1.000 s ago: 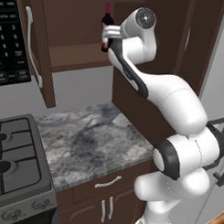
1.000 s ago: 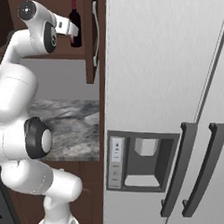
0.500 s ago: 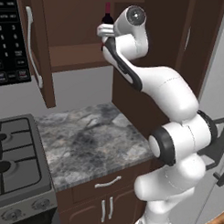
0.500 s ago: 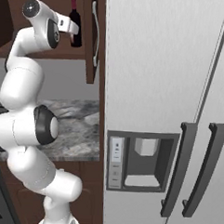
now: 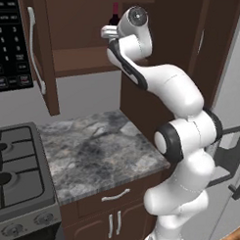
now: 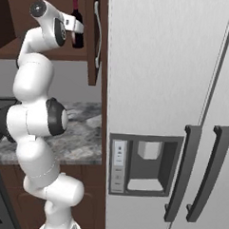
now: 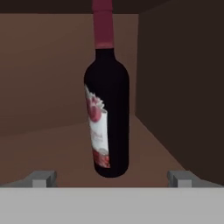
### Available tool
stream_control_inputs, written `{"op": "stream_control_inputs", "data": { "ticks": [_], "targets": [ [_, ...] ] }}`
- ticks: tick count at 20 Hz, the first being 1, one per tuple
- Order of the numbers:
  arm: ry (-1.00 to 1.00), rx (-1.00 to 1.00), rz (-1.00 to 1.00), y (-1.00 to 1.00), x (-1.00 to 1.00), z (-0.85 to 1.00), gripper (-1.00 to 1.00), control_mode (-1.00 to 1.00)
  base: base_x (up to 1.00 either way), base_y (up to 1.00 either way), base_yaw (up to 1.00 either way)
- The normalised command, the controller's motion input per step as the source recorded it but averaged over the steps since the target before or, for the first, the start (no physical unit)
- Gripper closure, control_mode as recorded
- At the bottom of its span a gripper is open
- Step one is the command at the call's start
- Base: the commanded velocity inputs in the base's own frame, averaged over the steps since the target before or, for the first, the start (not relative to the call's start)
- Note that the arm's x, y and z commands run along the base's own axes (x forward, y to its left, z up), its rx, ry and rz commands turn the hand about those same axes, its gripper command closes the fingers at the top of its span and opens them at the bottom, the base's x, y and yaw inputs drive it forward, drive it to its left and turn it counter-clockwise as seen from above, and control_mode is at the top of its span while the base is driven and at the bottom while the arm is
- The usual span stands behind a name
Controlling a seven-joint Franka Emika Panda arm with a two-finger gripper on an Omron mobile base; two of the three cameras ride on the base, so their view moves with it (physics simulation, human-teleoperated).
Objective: Open the cabinet directly in front. Then move the wine and the mug to the dining counter with the jar on it.
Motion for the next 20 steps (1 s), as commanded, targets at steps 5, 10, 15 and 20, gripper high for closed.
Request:
{"op": "stream_control_inputs", "data": {
  "ticks": [5,10,15,20],
  "targets": [
    [0.03,-0.01,0.0,0.0,0.24,0.0,-1.0,-1.0,0.0,0.0,0.0],
    [0.03,0.0,0.0,0.0,0.03,0.0,-1.0,-1.0,0.0,0.0,0.0],
    [0.0,-0.01,0.0,0.0,0.09,-0.11,-1.0,-1.0,0.0,0.0,0.0],
    [0.0,0.0,0.0,0.0,0.1,-0.21,-1.0,-1.0,0.0,0.0,0.0]
  ]
}}
